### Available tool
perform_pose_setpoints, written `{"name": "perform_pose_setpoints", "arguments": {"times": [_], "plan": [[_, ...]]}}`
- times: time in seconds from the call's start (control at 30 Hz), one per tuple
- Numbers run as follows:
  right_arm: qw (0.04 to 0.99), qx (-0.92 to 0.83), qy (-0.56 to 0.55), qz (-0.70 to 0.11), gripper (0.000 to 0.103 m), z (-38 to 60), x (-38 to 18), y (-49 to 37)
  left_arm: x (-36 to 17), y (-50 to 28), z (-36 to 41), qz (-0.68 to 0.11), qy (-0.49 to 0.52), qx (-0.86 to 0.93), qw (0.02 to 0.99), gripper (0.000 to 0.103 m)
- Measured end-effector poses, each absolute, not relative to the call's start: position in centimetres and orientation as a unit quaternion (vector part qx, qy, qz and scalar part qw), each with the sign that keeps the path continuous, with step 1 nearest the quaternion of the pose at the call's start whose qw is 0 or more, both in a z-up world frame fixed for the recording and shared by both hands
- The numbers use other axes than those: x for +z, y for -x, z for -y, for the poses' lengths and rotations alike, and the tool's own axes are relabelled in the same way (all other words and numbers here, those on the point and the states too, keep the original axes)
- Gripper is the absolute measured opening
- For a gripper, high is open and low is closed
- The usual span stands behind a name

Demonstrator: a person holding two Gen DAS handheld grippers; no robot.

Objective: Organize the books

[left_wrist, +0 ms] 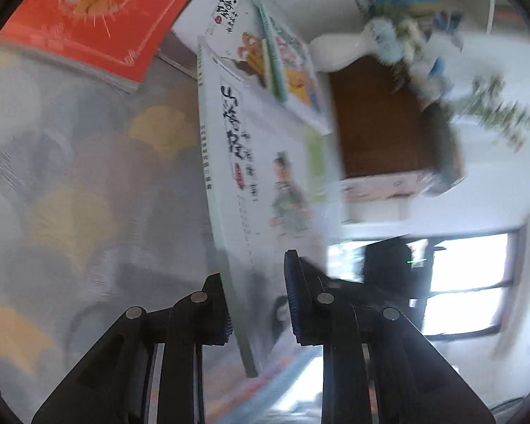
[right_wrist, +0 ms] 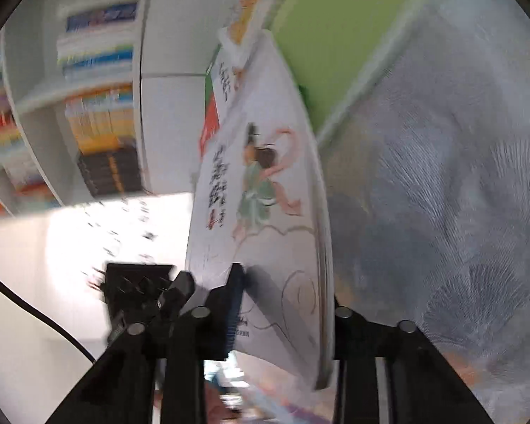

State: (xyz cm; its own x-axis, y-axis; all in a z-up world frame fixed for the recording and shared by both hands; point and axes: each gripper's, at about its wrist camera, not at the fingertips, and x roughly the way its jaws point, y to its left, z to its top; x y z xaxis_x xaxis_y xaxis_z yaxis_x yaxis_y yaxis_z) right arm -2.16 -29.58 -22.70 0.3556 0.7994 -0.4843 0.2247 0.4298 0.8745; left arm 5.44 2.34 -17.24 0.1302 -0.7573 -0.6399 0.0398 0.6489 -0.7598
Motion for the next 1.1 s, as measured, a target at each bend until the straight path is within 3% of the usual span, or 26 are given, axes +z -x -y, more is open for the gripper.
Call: {"name": "perform_pose_setpoints", "arguments": {"times": [0.17, 0.5, 0.9, 1.1], "plan": [[0.772, 0.188, -0.279, -0.539, 0.024, 25.5, -17.6, 2.5, -17.0, -4.2, -0.1, -0.617, 0.165, -0.279, 0.717, 0.022], [0.855, 0.169, -0.077, -0.484, 0.021, 19.6, -12.0, 5.0, -12.2, -2.1, -3.0, -0.569, 0.144, -0.301, 0.752, 0.026], [0.881, 0.229, -0.037, -0.413, 0.021, 9.3, -6.0, 3.1, -5.7, -3.3, -15.9, -0.492, 0.171, -0.243, 0.819, 0.026], [0.874, 0.282, -0.023, -0.396, 0.021, -0.1, -5.2, -1.0, -5.8, -6.1, -25.4, -0.464, 0.203, -0.182, 0.843, 0.027]]}}
